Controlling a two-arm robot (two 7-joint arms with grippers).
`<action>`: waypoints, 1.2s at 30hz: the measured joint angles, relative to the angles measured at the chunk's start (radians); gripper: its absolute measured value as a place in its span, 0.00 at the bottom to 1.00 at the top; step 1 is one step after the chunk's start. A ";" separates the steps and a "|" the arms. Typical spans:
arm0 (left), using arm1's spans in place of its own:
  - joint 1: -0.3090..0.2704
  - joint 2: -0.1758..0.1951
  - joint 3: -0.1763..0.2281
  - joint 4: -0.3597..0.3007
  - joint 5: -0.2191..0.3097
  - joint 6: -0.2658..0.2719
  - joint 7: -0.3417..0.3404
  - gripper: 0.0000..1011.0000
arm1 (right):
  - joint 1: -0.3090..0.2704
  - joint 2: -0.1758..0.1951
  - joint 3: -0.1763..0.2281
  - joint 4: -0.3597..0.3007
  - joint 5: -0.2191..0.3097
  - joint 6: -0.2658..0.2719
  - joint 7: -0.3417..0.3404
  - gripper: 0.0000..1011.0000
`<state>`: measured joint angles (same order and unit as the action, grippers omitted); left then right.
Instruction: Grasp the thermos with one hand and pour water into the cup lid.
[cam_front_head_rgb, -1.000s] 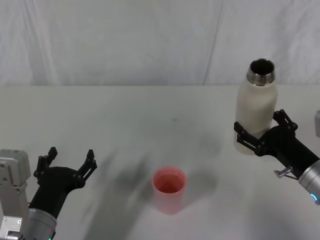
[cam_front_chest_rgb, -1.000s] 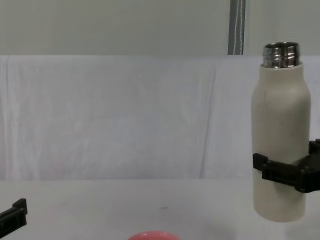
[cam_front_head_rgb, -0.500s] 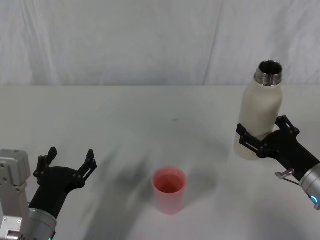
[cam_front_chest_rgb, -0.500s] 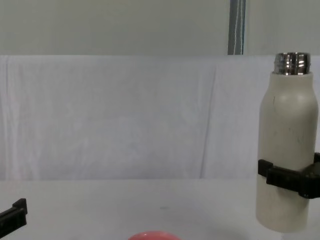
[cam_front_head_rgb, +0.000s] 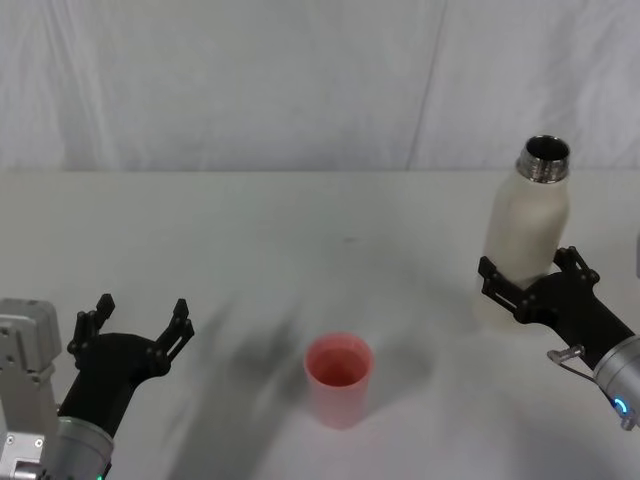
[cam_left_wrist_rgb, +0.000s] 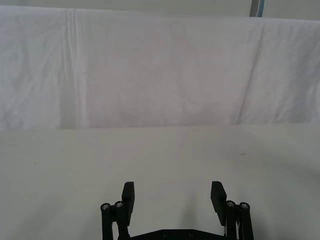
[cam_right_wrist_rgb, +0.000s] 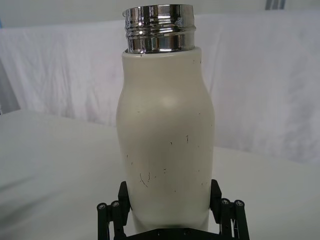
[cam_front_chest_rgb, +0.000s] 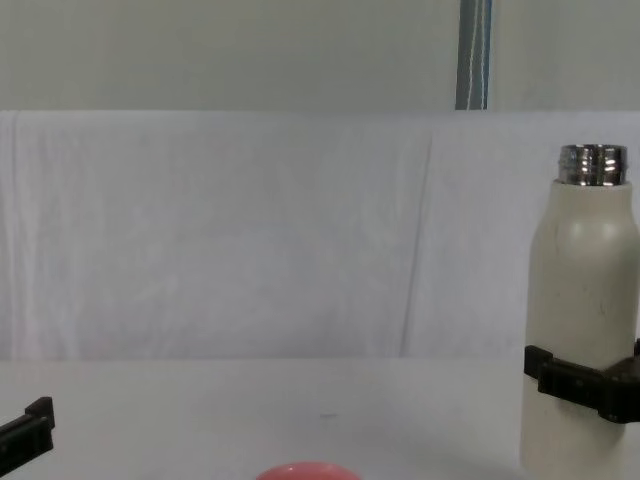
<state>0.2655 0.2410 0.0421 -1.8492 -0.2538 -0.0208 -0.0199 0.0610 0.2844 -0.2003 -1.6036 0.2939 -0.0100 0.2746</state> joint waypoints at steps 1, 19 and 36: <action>0.000 0.000 0.000 0.000 0.000 0.000 0.000 0.99 | 0.000 -0.003 0.001 0.002 0.002 -0.001 -0.002 0.94; 0.000 0.000 0.000 0.000 0.000 0.000 0.000 0.99 | 0.008 -0.032 0.003 0.046 -0.008 -0.022 -0.029 0.94; 0.000 0.000 0.000 0.000 0.000 0.000 0.000 0.99 | 0.075 -0.051 -0.019 0.127 -0.048 -0.040 -0.018 0.94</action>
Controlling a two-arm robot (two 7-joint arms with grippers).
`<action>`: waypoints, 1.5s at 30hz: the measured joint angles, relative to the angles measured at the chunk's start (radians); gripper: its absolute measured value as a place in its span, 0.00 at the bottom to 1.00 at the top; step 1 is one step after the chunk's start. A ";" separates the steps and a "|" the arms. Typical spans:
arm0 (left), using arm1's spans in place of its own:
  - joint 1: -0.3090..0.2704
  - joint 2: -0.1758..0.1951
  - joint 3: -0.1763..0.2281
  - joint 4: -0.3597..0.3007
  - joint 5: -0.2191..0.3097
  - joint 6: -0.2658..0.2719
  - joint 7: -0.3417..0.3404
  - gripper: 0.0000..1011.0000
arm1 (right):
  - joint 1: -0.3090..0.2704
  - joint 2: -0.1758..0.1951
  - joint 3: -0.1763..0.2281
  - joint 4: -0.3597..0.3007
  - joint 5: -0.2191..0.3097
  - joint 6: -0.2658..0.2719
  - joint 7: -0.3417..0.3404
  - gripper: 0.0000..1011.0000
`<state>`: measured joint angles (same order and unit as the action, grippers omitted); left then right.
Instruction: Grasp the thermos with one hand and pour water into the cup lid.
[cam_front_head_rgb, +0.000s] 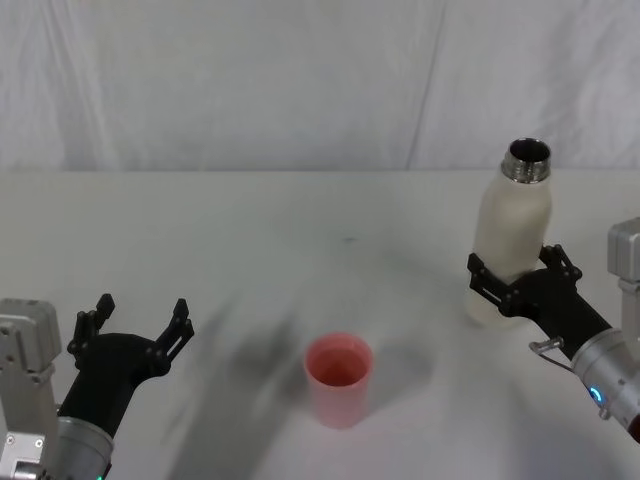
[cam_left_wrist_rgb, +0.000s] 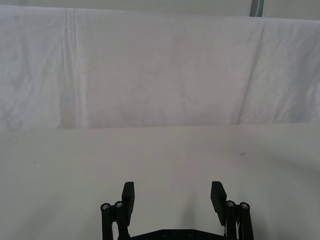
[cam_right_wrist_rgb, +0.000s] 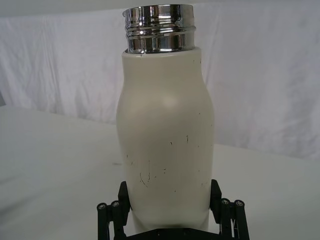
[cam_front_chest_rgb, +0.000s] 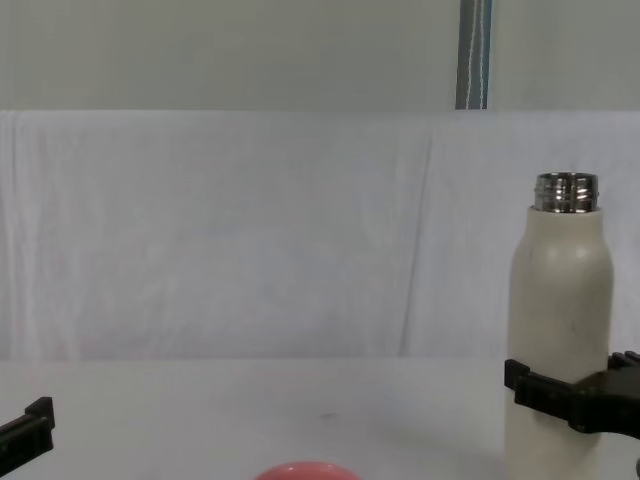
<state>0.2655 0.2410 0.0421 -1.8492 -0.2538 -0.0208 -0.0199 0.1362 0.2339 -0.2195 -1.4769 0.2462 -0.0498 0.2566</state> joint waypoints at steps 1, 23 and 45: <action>0.000 0.000 0.000 0.000 0.000 0.000 0.000 0.99 | 0.003 -0.002 0.000 0.005 -0.001 -0.001 0.000 0.94; 0.000 0.000 0.000 0.000 0.000 0.000 0.000 0.99 | 0.075 -0.046 -0.011 0.098 -0.006 -0.020 0.006 0.94; 0.000 0.000 0.000 0.000 0.000 0.000 0.000 0.99 | 0.106 -0.067 -0.012 0.152 0.003 -0.024 0.007 0.94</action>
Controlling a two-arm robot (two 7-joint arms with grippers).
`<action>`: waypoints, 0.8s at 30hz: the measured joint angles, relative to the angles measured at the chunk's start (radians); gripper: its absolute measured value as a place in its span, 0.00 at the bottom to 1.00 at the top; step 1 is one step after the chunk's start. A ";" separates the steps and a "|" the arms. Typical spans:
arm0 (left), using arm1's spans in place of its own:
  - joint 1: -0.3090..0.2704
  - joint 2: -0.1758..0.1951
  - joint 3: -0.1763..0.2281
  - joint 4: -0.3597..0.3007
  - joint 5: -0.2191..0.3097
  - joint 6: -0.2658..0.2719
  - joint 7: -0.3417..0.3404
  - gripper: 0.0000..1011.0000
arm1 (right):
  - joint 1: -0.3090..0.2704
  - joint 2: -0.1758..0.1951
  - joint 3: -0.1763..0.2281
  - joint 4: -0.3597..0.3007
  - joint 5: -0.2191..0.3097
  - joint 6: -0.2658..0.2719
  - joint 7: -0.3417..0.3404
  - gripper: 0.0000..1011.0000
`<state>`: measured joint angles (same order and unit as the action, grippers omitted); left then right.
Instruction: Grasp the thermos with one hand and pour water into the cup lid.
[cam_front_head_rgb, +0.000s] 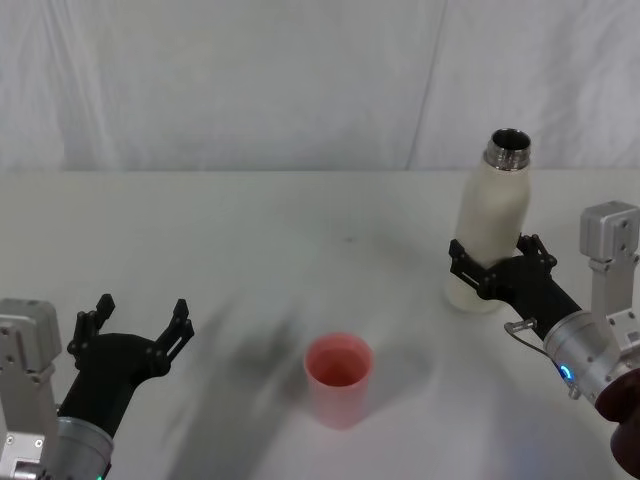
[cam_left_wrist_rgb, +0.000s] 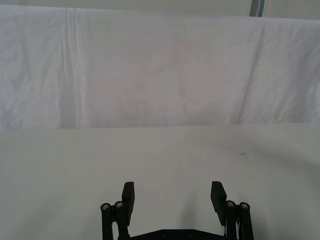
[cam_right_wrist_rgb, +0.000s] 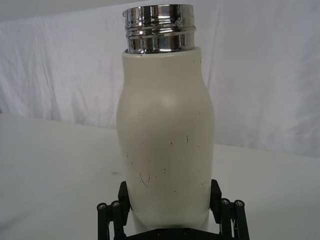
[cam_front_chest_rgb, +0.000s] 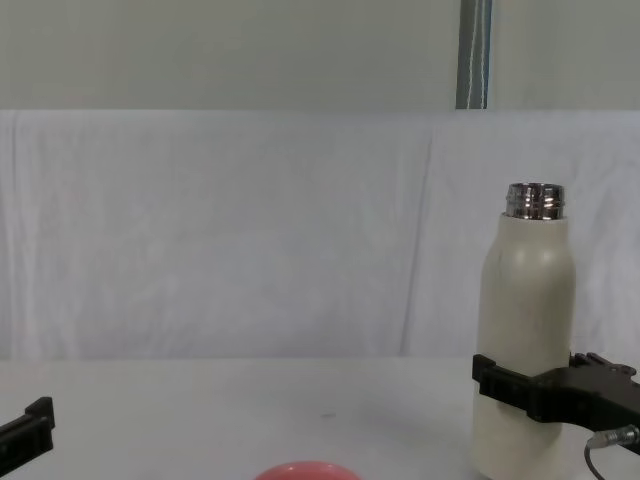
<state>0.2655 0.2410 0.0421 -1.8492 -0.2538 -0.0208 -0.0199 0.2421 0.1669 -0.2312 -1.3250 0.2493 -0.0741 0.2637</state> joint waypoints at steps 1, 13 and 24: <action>0.000 0.000 0.000 0.000 0.000 0.000 0.000 0.99 | 0.001 0.000 0.000 0.001 0.000 0.000 0.000 0.94; 0.000 0.000 0.000 0.000 0.000 0.000 0.000 0.99 | 0.011 -0.002 -0.006 0.016 -0.004 0.000 0.003 0.94; 0.000 0.000 0.000 0.000 0.000 0.000 0.000 0.99 | 0.014 -0.002 -0.008 0.030 -0.007 -0.001 0.005 0.94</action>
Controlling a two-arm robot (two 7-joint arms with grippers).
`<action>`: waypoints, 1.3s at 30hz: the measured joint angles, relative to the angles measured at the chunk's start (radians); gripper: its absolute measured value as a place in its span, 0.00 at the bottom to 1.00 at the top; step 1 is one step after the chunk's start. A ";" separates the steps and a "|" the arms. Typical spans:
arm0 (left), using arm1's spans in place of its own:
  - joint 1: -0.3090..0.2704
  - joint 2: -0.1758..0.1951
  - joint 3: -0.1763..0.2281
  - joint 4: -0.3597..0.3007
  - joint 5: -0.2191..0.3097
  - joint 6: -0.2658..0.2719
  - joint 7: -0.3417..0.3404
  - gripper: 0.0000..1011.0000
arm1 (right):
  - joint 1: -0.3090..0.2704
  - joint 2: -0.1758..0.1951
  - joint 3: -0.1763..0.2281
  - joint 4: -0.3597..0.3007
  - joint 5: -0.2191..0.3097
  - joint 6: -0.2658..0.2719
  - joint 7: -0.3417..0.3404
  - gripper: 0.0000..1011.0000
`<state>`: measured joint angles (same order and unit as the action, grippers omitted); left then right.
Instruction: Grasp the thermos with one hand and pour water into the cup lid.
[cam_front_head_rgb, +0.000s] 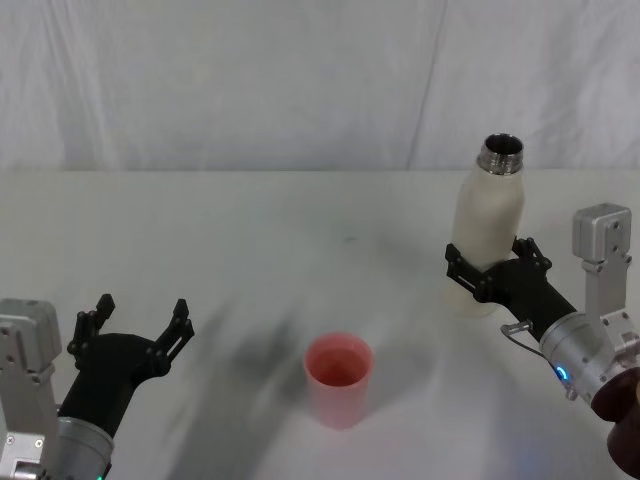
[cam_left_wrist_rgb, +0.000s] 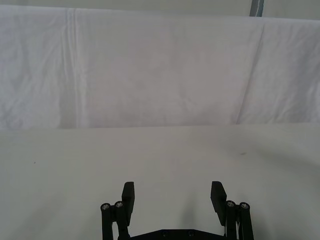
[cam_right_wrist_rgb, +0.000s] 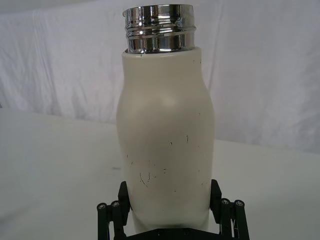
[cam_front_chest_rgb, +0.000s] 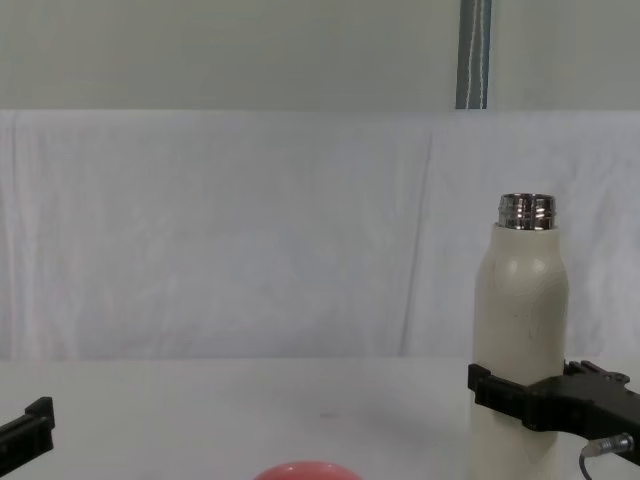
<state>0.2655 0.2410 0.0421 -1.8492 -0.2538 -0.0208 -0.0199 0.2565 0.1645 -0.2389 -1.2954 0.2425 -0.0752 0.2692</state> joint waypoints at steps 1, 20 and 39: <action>0.000 0.000 0.000 0.000 0.000 0.000 0.000 0.99 | 0.000 0.000 0.000 0.001 0.000 0.000 0.000 0.94; 0.000 0.000 0.000 0.000 0.000 0.000 0.000 0.99 | 0.002 0.000 0.000 0.002 -0.001 0.002 0.001 0.94; 0.000 0.000 0.000 0.000 0.000 0.000 0.000 0.99 | 0.001 0.001 0.000 0.001 -0.001 0.002 0.001 0.99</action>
<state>0.2655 0.2410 0.0421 -1.8492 -0.2538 -0.0208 -0.0199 0.2572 0.1650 -0.2386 -1.2942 0.2413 -0.0733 0.2698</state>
